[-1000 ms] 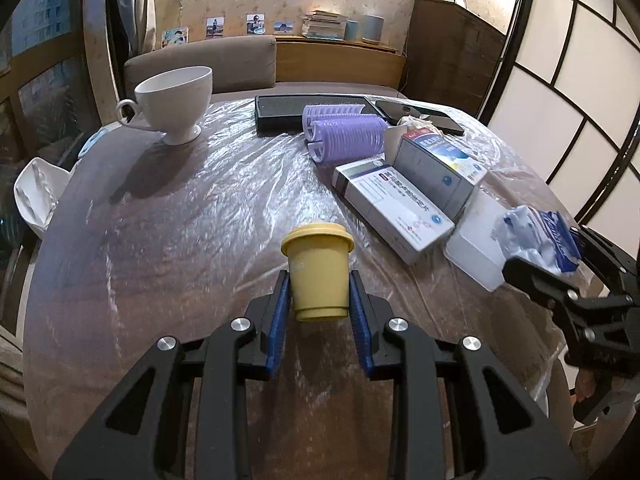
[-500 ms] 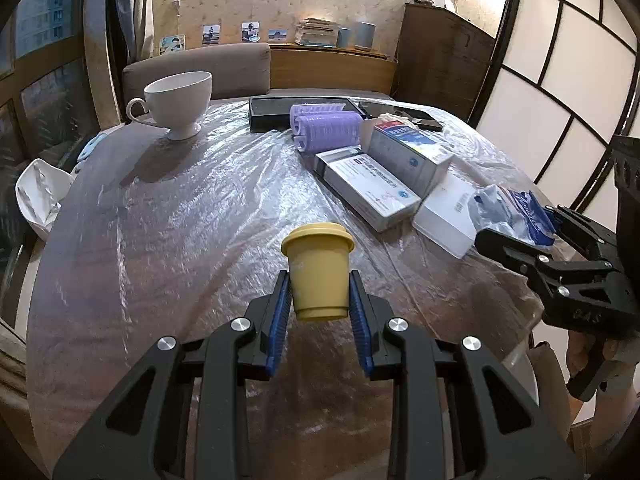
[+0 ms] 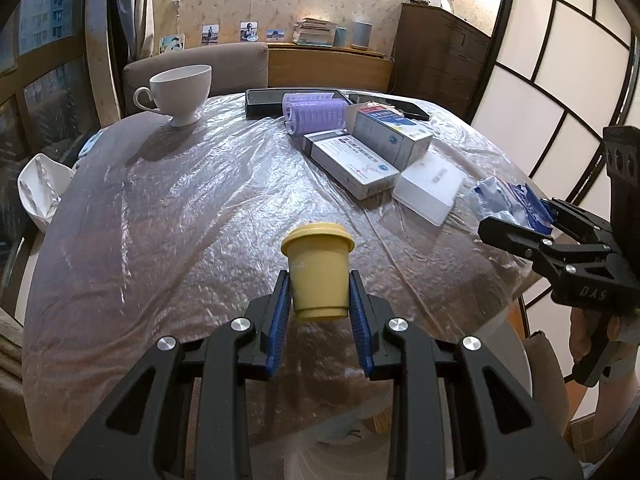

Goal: Collect trash
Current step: 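Carry the yellow cup and tissue pack with both tools over the white bin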

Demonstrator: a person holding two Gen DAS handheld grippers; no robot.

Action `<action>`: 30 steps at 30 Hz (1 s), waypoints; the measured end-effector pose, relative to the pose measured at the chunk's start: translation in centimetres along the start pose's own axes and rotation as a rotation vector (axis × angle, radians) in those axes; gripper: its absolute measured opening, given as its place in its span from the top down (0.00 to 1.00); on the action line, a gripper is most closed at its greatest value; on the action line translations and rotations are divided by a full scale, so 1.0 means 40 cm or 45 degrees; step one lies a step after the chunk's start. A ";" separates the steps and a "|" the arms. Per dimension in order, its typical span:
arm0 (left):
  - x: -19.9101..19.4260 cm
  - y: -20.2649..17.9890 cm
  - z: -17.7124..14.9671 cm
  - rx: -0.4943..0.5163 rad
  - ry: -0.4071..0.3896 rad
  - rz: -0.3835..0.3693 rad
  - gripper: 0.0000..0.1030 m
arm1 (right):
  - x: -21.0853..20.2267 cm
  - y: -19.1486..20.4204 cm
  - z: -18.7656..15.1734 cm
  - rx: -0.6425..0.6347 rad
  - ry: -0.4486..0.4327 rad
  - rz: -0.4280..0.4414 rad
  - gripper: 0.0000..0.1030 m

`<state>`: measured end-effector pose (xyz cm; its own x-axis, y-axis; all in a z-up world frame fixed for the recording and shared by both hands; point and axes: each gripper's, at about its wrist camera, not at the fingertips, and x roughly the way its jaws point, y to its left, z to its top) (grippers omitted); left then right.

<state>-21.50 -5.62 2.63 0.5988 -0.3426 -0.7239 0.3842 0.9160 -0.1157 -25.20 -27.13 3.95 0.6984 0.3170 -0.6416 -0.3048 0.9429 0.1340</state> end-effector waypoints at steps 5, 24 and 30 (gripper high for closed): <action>-0.023 -0.020 -0.021 0.007 -0.009 -0.016 0.70 | -0.025 0.010 -0.013 -0.010 -0.001 0.029 0.30; -0.087 -0.086 -0.089 0.048 -0.005 -0.062 0.70 | -0.088 0.037 -0.078 -0.041 0.036 0.119 0.30; -0.095 -0.092 -0.114 0.050 0.012 -0.067 0.70 | -0.102 0.034 -0.096 -0.041 0.052 0.132 0.30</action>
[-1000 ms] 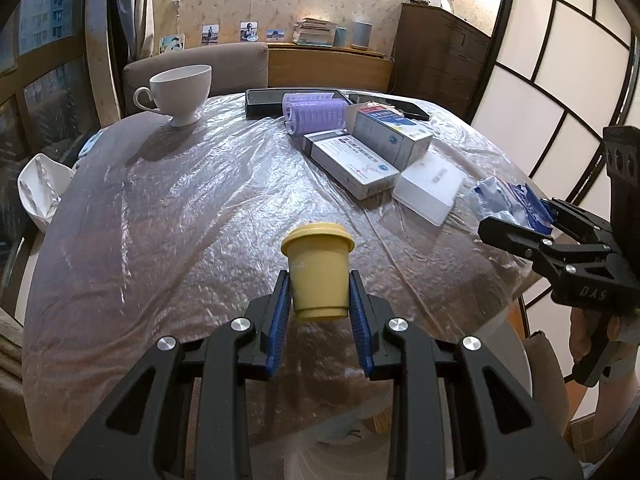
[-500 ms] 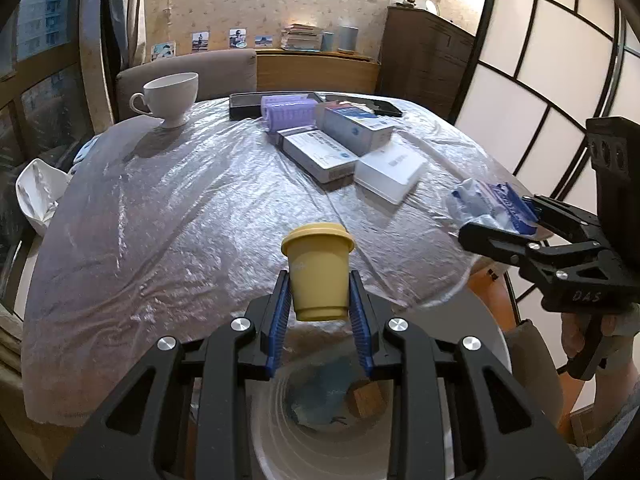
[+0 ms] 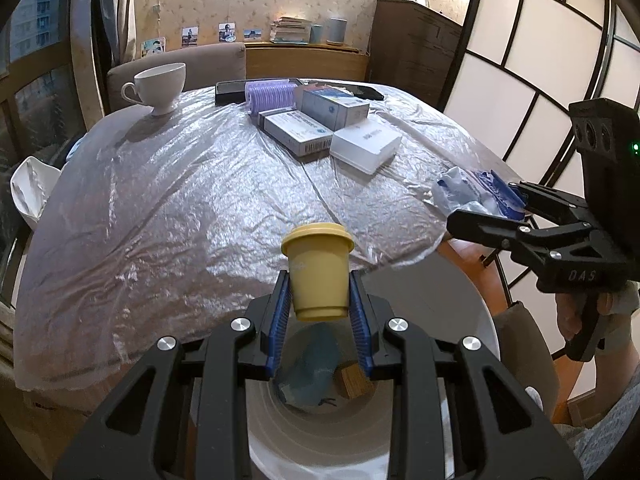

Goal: Collect trash
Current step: 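Carry the yellow cup and tissue pack with both tools over the white bin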

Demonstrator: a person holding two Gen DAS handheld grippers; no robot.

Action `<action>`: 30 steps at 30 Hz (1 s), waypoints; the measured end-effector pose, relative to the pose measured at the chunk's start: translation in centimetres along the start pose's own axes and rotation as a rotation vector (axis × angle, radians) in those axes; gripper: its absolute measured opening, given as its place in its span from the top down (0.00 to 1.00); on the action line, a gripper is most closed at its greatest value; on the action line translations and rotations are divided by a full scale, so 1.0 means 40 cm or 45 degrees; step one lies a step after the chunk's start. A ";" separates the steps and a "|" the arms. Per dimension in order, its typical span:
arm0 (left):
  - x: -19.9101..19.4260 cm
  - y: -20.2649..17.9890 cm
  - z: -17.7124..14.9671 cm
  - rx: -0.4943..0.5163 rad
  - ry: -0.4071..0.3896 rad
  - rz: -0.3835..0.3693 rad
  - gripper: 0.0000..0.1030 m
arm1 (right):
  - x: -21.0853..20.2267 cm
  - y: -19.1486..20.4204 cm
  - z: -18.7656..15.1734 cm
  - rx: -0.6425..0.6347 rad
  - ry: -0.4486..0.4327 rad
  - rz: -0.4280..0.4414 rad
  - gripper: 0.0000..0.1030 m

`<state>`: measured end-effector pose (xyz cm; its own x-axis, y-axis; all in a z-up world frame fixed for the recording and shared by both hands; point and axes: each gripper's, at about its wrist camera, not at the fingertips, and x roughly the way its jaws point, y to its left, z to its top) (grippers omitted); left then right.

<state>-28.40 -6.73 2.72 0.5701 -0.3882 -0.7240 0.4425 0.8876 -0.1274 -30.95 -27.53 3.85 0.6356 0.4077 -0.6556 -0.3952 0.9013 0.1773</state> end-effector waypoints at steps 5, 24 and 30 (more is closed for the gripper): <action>-0.005 -0.002 -0.017 -0.005 0.010 -0.009 0.70 | -0.002 0.008 -0.019 -0.012 0.017 0.009 0.30; -0.007 -0.038 -0.084 0.033 0.064 -0.033 0.70 | 0.009 0.044 -0.108 -0.055 0.127 0.066 0.30; 0.017 -0.044 -0.105 0.034 0.107 -0.030 0.70 | 0.027 0.050 -0.137 -0.044 0.174 0.081 0.30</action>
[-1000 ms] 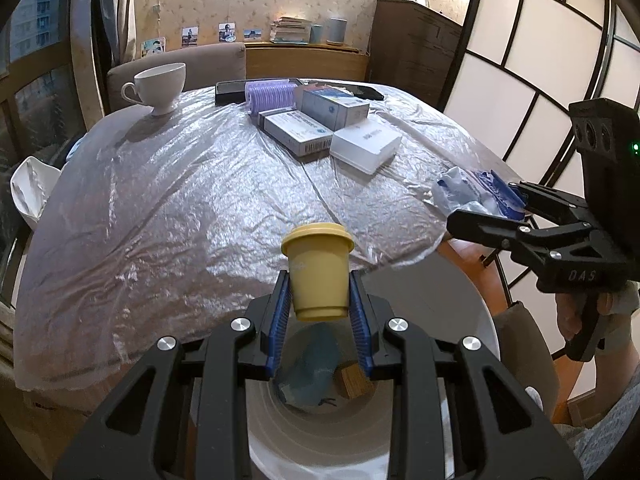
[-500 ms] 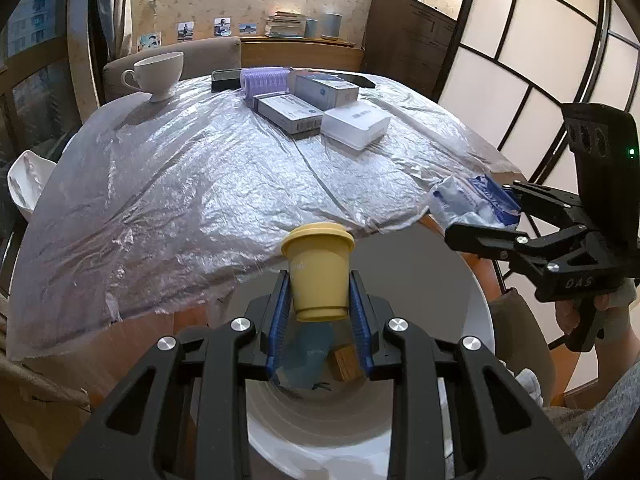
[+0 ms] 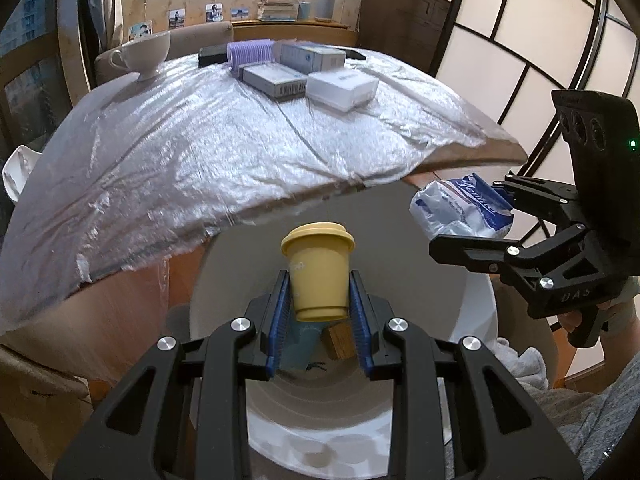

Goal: Collect trash
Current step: 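Carry the yellow cup and tissue pack with both tools over the white bin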

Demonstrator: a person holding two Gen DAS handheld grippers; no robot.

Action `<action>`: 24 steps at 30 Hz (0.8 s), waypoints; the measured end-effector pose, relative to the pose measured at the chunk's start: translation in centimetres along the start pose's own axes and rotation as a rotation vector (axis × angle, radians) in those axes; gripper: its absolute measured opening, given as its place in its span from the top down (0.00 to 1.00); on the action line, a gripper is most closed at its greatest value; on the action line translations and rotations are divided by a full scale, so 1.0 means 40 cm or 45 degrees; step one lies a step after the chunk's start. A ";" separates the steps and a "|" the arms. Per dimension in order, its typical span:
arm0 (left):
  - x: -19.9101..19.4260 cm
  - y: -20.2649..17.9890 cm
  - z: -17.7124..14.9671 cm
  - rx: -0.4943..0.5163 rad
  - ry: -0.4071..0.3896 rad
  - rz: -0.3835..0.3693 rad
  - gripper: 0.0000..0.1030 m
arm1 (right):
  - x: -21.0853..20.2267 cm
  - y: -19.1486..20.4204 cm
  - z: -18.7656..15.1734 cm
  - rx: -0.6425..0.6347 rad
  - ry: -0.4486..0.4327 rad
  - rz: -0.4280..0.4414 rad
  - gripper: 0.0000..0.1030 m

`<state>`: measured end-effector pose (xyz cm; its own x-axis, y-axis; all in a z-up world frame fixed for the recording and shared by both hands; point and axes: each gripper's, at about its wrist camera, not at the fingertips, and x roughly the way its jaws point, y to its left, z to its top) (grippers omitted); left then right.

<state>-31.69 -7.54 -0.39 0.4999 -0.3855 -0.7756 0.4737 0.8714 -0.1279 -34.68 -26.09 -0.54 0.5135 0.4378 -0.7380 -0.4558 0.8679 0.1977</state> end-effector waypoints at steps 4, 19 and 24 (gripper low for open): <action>0.013 -0.004 -0.012 -0.004 0.021 0.000 0.70 | 0.017 0.003 -0.014 0.004 0.023 0.002 0.30; 0.060 -0.007 -0.040 -0.011 0.092 0.015 0.70 | 0.064 -0.007 -0.038 0.011 0.084 -0.015 0.30; 0.077 -0.005 -0.044 -0.016 0.119 0.020 0.70 | 0.082 -0.005 -0.042 0.017 0.096 -0.020 0.30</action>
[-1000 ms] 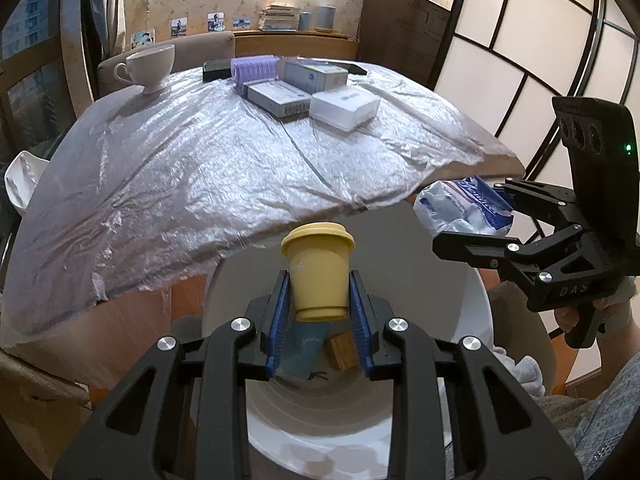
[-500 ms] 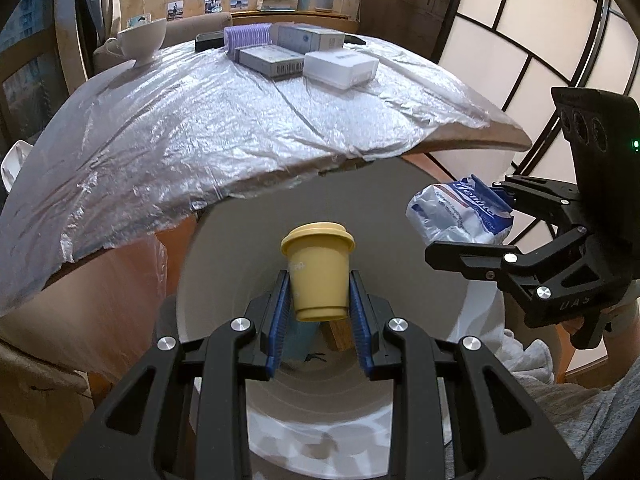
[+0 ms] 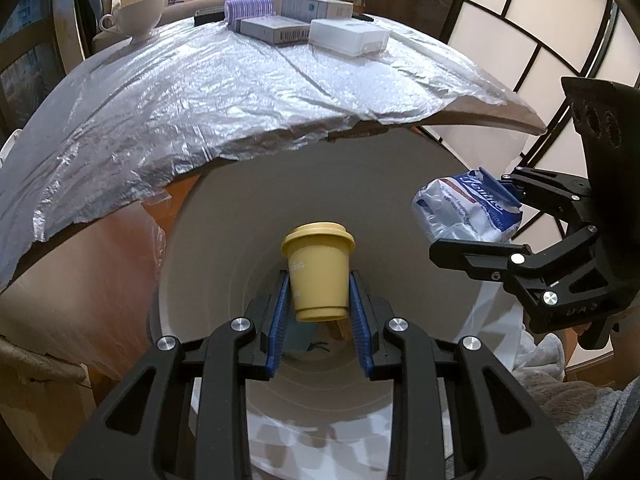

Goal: Collect trash
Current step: 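Carry the yellow cup and tissue pack with both tools over the white bin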

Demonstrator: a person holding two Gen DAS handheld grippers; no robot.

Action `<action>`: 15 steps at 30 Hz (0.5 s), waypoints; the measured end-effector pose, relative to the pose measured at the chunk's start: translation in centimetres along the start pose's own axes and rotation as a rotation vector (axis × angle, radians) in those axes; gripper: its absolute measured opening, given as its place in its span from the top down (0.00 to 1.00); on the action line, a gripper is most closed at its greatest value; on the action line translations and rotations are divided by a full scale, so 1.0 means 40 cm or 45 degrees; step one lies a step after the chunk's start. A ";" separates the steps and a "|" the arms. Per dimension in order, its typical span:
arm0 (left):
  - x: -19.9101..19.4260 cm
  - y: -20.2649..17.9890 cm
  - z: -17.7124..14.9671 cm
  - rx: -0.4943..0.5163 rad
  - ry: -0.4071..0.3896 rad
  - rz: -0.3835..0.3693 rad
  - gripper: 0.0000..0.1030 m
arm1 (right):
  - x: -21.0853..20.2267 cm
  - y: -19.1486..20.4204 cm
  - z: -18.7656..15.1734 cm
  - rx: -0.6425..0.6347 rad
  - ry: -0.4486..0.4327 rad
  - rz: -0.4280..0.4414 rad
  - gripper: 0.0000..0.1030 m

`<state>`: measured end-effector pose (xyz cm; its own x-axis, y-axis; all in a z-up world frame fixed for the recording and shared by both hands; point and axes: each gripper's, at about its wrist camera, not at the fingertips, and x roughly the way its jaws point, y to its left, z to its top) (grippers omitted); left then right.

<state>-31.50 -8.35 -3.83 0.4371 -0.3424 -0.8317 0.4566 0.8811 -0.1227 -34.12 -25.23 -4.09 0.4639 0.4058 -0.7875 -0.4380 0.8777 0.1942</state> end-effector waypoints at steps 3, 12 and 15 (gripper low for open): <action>0.010 0.002 0.000 -0.005 0.011 0.005 0.70 | 0.010 0.000 0.002 0.005 0.006 -0.006 0.30; 0.036 0.010 -0.002 -0.003 0.040 0.011 0.70 | 0.031 -0.006 0.001 0.025 0.025 -0.019 0.30; 0.042 0.012 -0.002 0.003 0.045 0.014 0.70 | 0.035 -0.004 0.001 0.027 0.031 -0.023 0.30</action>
<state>-30.62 -8.47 -5.33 0.4146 -0.3211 -0.8514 0.4537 0.8840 -0.1125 -33.35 -24.78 -5.19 0.4527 0.3838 -0.8048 -0.4132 0.8902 0.1921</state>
